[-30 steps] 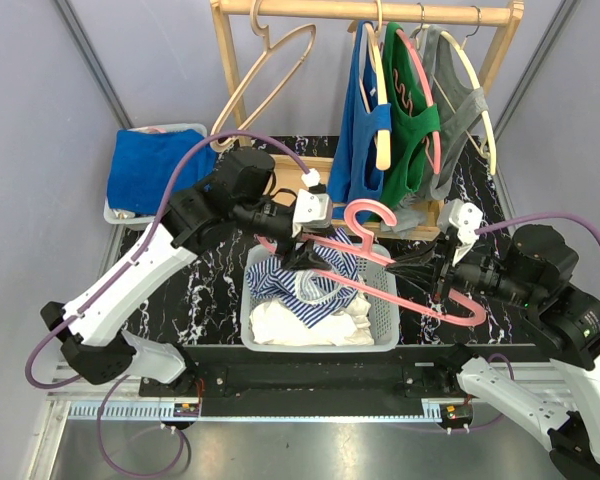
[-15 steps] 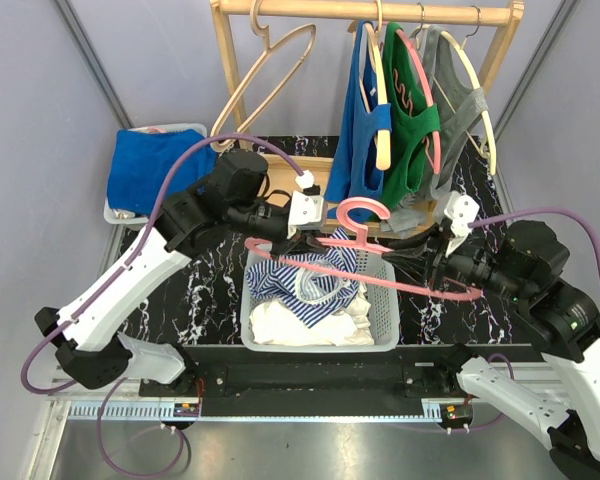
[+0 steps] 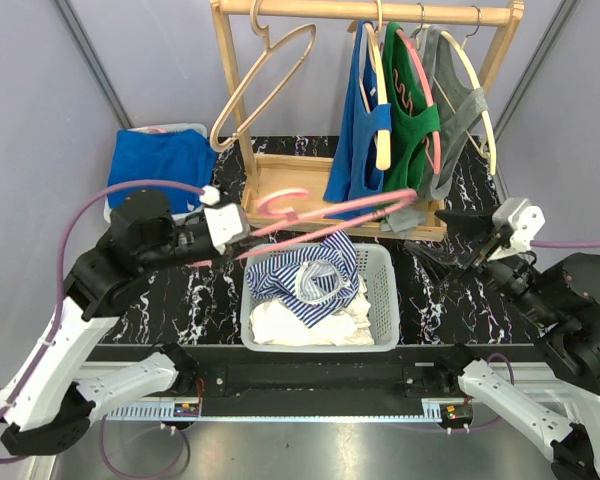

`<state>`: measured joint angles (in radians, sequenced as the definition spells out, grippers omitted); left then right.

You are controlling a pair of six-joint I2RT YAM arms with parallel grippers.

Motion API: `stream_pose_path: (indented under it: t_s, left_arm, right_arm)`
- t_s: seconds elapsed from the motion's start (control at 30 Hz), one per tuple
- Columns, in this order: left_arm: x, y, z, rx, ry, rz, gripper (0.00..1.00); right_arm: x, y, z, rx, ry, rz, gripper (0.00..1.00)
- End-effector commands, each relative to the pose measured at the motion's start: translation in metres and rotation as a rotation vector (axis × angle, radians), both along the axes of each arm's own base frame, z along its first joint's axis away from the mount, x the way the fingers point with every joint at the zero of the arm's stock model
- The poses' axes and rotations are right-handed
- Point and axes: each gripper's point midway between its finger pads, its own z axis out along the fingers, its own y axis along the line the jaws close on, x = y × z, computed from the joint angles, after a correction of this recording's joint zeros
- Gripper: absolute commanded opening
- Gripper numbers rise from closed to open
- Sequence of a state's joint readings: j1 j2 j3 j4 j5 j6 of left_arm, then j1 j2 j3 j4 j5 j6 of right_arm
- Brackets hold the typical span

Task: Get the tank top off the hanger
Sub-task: Place the hanger at the clothesline.

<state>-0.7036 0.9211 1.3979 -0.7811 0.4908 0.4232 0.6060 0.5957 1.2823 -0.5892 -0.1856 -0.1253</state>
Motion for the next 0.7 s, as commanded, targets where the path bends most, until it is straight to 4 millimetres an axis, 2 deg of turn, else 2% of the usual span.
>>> stream_pose_path:
  t_s: [0.0,0.13,0.23,0.33,0.43,0.53,0.57,0.63,0.67]
  left_arm:
    - [0.041,0.013,0.018,-0.103,0.065,0.227,0.00]
    - [0.047,0.023,0.006,-0.103,0.177,0.295,0.00]
    - [0.047,0.034,-0.001,-0.074,0.195,0.337,0.00]
    - [0.049,0.045,0.001,-0.041,0.177,0.378,0.00]
    - [0.043,0.049,-0.005,0.057,0.105,0.308,0.00]
    - [0.022,0.049,-0.010,0.130,-0.020,0.147,0.00]
    - [0.014,0.051,-0.007,0.120,-0.050,0.130,0.00]
    - [0.013,0.052,0.003,0.103,-0.088,0.128,0.00]
    - [0.011,0.053,0.017,0.084,-0.118,0.130,0.00]
  right_arm:
    - [0.010,-0.004,0.016,0.061,-0.018,-0.057,0.79]
    - [0.015,-0.002,0.003,0.057,0.020,-0.063,0.78]
    - [0.016,-0.002,-0.005,0.048,0.030,-0.065,0.77]
    - [0.017,-0.001,-0.007,0.043,0.034,-0.064,0.77]
    - [0.018,0.001,-0.010,0.034,0.037,-0.059,0.77]
    - [0.021,0.003,-0.016,0.027,0.047,-0.060,0.77]
    - [0.022,0.004,-0.019,0.023,0.053,-0.062,0.77]
    - [0.024,0.005,-0.023,0.015,0.060,-0.061,0.77]
    - [0.024,0.005,-0.025,0.015,0.064,-0.062,0.77]
